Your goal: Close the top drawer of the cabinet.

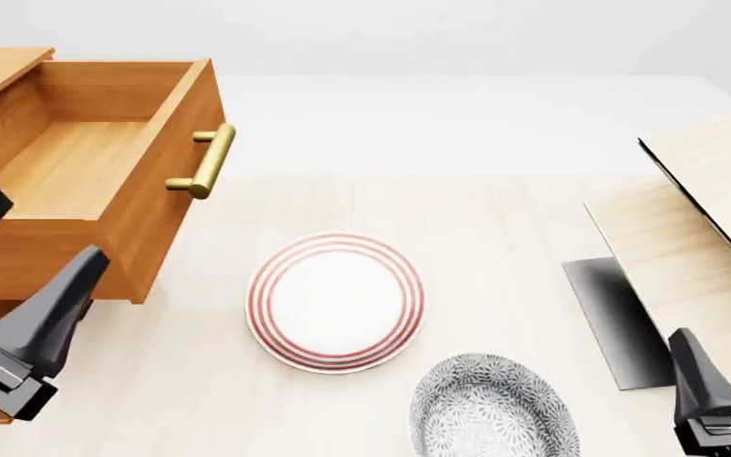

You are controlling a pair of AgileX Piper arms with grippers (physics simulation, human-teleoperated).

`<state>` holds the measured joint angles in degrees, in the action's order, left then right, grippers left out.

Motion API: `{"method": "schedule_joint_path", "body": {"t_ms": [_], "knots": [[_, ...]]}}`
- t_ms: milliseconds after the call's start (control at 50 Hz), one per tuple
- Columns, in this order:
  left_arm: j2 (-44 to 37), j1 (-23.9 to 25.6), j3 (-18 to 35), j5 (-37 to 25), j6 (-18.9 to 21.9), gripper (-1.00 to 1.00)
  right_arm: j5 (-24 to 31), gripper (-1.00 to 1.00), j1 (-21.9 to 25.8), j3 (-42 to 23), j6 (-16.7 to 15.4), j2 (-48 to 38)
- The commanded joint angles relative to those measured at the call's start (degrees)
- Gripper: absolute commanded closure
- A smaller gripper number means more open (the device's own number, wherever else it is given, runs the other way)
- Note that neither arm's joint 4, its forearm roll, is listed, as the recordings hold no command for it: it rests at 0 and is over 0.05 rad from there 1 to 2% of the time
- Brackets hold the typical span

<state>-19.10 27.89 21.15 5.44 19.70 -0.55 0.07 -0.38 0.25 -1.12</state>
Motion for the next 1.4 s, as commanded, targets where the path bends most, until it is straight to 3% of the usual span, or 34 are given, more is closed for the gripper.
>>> {"method": "schedule_joint_path", "body": {"t_ms": [20,500,760,920,1400], "knots": [[-7.7,3.9,4.6,2.9,0.2,-1.0,0.2,-1.0,0.0,0.0,0.0,0.2],[-16.1,10.9,10.6,5.2,3.3,-1.0,0.5,-1.0,0.0,0.0,0.0,0.5],[-20.9,13.2,14.1,5.1,2.7,-1.0,0.7,-1.0,0.0,-0.1,0.0,0.7],[-23.8,14.3,16.9,3.9,-1.9,-1.0,0.7,-1.0,0.0,-0.1,0.0,0.7],[-31.7,16.3,20.9,4.6,-4.9,-1.0,0.6,-1.0,0.0,-0.1,0.0,0.6]]}}
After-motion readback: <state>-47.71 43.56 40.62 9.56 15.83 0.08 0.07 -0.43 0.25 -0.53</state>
